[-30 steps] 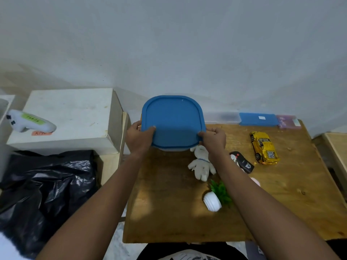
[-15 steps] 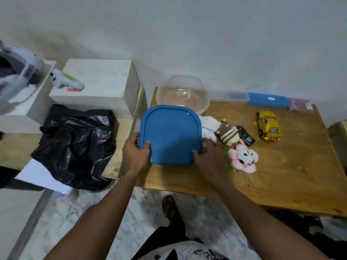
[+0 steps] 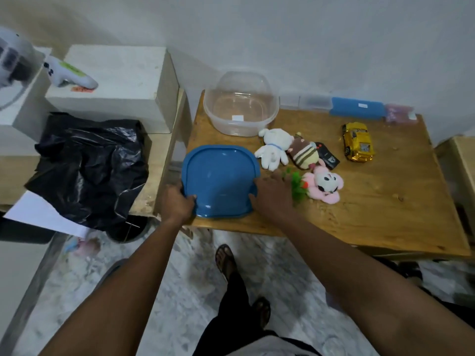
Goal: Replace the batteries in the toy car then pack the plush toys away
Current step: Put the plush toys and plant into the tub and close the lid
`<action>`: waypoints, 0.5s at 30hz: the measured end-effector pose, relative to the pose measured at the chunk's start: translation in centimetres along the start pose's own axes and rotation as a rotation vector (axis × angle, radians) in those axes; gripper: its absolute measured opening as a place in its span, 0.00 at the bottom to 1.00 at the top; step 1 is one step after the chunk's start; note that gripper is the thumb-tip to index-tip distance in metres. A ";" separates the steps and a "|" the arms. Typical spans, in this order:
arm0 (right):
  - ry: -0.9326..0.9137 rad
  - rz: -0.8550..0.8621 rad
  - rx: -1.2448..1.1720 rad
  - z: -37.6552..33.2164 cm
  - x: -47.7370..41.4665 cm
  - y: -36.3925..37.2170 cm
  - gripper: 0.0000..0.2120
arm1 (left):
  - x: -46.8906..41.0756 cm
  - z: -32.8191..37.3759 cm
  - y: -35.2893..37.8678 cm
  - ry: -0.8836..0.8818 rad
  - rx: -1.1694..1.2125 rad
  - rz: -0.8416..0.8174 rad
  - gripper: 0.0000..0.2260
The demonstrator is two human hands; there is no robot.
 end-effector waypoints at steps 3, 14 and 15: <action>0.009 0.028 -0.049 0.8 0.0 -0.2 0.16 | -0.6 0.6 0.3 -0.001 -0.183 -0.019 0.19; 0.305 0.530 -0.278 10.5 3.4 -3.8 0.15 | 4.3 12.9 4.2 0.294 -0.040 -0.132 0.24; 0.336 0.524 -0.267 11.6 3.8 -3.7 0.16 | 4.7 14.1 4.8 0.324 -0.027 -0.163 0.23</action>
Point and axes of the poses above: each hand's wrist, its own x-axis away from the middle knuckle, its own y-axis out of the palm, z = x × y, the point moved 5 cm from there along -x, towards the middle knuckle, and after that the axes turned 9 degrees about z, right-handed, at the moved point
